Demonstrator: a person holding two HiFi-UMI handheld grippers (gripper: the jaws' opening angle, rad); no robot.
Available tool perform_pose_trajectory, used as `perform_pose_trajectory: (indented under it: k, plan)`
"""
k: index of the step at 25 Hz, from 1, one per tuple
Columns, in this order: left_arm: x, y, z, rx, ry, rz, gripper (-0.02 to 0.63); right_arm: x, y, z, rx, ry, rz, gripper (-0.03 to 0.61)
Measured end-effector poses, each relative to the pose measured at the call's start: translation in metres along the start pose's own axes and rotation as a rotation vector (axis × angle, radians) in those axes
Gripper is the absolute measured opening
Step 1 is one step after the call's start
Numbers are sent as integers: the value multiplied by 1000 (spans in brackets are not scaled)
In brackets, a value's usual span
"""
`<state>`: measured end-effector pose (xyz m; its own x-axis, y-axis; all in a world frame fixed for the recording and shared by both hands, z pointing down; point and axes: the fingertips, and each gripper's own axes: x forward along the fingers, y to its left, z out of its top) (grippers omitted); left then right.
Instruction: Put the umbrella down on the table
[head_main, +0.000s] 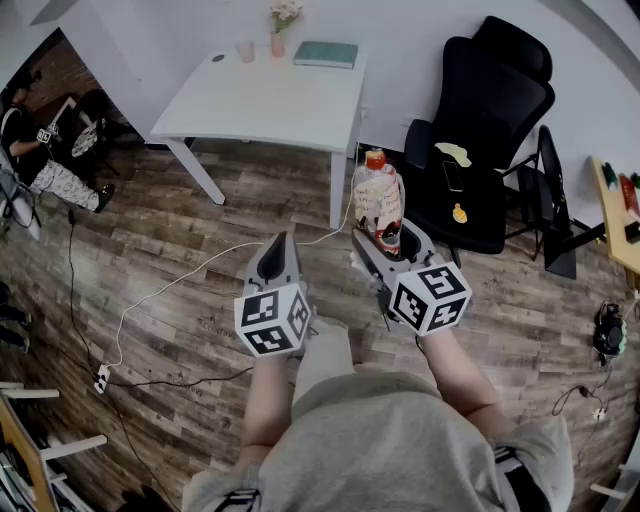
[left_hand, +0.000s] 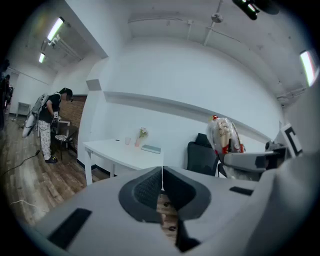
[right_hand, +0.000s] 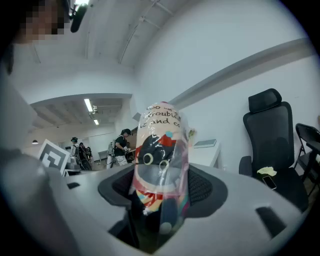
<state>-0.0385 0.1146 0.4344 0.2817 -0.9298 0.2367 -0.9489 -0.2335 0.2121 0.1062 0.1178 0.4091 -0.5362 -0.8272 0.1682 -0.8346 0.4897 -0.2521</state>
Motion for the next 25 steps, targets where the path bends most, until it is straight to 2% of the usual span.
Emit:
perform_pose_trajectory:
  k: [4,8,18,21,25]
  plan:
    - [-39,-26,-3,-44,-16,-12,8,-45,13,-10,13,20,1,264]
    - [-57,-43,0,-1,-23,-15,8,-71,17,-7,-3,4,-4,264]
    - [-60,-69,-4,7,-10,-29,8,-91,0,-4,25,-25,-18,261]
    - [-63,-69,-1,-1,-26,-20,9,-91,3,-4,17,-21,-9,261]
    - [-65,-69,0,-8,-31,-8,8,-93,8,-4,56,-24,25,262]
